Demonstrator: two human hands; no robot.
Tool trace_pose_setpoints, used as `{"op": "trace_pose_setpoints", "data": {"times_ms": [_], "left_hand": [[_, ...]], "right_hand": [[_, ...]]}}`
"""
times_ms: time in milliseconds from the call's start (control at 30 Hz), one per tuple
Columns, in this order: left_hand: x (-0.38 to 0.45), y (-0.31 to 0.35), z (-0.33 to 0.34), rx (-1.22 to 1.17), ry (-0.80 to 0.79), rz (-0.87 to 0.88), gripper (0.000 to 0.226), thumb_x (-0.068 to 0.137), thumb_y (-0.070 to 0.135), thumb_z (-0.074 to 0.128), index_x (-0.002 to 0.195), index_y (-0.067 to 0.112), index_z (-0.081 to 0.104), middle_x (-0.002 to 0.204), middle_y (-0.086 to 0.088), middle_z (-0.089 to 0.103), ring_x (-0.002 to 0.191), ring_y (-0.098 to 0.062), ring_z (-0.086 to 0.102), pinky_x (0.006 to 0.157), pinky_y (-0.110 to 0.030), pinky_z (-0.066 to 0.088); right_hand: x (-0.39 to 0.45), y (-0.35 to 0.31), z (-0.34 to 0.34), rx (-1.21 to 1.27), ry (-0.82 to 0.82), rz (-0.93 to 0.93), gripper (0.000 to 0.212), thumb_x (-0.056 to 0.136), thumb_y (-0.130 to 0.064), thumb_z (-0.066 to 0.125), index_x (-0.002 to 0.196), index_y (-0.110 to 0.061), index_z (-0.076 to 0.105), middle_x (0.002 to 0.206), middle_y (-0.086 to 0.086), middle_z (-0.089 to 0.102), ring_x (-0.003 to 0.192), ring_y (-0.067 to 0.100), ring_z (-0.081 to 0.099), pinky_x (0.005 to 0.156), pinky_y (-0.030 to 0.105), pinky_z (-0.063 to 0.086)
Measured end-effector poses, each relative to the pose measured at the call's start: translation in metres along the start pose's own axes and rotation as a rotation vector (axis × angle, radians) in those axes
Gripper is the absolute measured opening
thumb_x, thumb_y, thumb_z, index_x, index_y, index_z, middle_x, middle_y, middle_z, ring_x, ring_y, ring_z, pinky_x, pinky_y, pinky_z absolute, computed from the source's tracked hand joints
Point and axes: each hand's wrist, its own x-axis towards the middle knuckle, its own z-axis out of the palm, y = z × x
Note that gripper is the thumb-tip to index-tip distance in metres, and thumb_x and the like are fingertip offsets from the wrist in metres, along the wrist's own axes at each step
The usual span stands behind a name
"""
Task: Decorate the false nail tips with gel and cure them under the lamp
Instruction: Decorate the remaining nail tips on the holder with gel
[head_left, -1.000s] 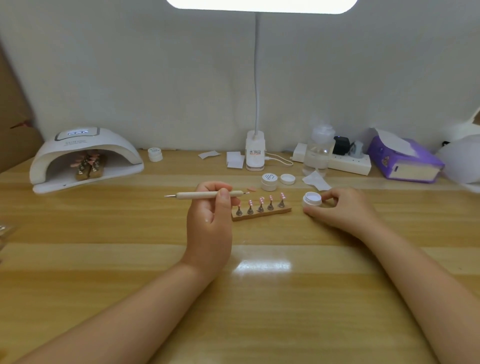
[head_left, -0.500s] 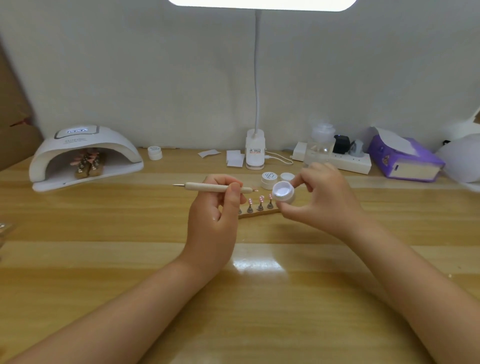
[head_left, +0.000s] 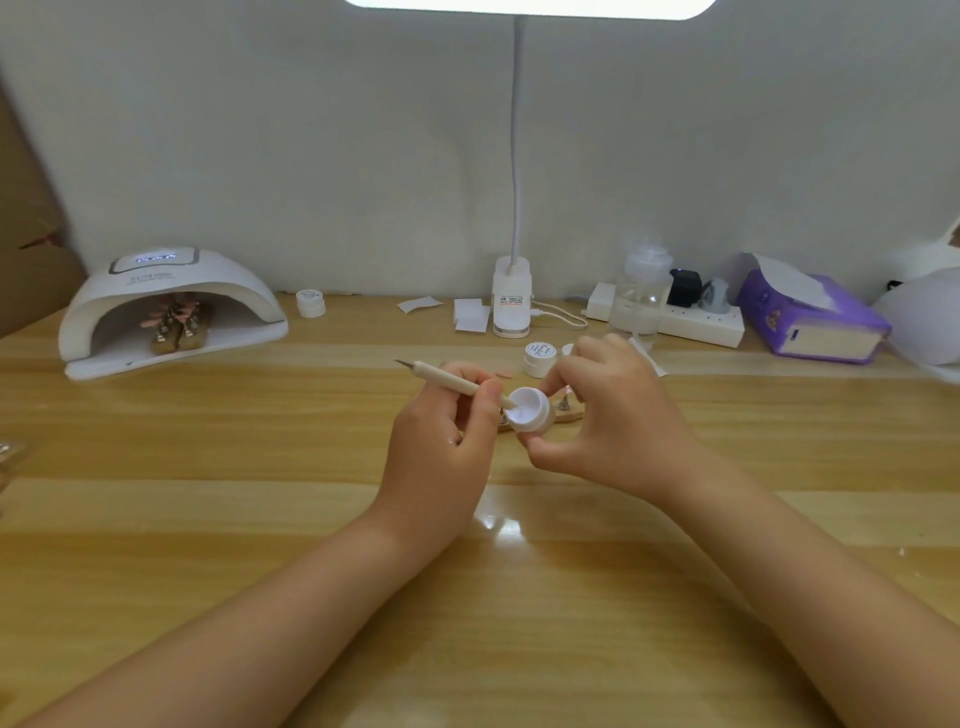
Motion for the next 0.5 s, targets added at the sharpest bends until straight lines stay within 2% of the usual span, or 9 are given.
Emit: {"op": "trace_pose_setpoints", "data": {"times_ms": [200, 300, 400, 500], "left_hand": [[-0.0005, -0.0006, -0.0003, 0.014, -0.021, -0.018, 0.012, 0.089, 0.033, 0.049, 0.080, 0.036, 0.056, 0.074, 0.000, 0.064, 0.068, -0.024, 0.061, 0.064, -0.036, 0.046], [-0.0009, -0.0004, -0.0006, 0.020, -0.023, -0.011, 0.013, 0.091, 0.029, 0.051, 0.080, 0.035, 0.056, 0.074, 0.004, 0.065, 0.068, -0.017, 0.061, 0.062, -0.030, 0.047], [-0.0010, 0.0021, -0.0013, -0.023, 0.013, -0.021, 0.012, 0.090, 0.031, 0.049, 0.080, 0.033, 0.055, 0.070, 0.011, 0.064, 0.065, -0.011, 0.059, 0.057, -0.018, 0.044], [-0.0001, 0.0041, -0.0020, -0.087, 0.049, -0.041, 0.014, 0.092, 0.029, 0.050, 0.080, 0.030, 0.056, 0.067, 0.016, 0.064, 0.061, -0.008, 0.058, 0.056, -0.013, 0.044]], "right_hand": [[-0.0001, -0.0028, 0.0009, 0.004, 0.012, -0.018, 0.031, 0.059, -0.037, 0.077, 0.075, -0.015, 0.062, 0.071, -0.011, 0.039, 0.073, 0.014, 0.037, 0.066, 0.028, 0.034], [-0.0004, -0.0034, 0.0010, 0.001, 0.006, -0.018, 0.032, 0.059, -0.038, 0.076, 0.075, -0.015, 0.062, 0.071, -0.009, 0.042, 0.073, 0.014, 0.037, 0.066, 0.029, 0.036], [-0.0008, -0.0028, 0.0013, 0.000, 0.009, -0.014, 0.032, 0.059, -0.037, 0.077, 0.075, -0.015, 0.062, 0.071, -0.010, 0.041, 0.073, 0.014, 0.037, 0.067, 0.029, 0.034], [-0.0009, -0.0013, 0.0016, -0.005, 0.008, -0.004, 0.032, 0.059, -0.038, 0.078, 0.075, -0.015, 0.061, 0.071, -0.012, 0.039, 0.074, 0.014, 0.037, 0.067, 0.027, 0.031]]}}
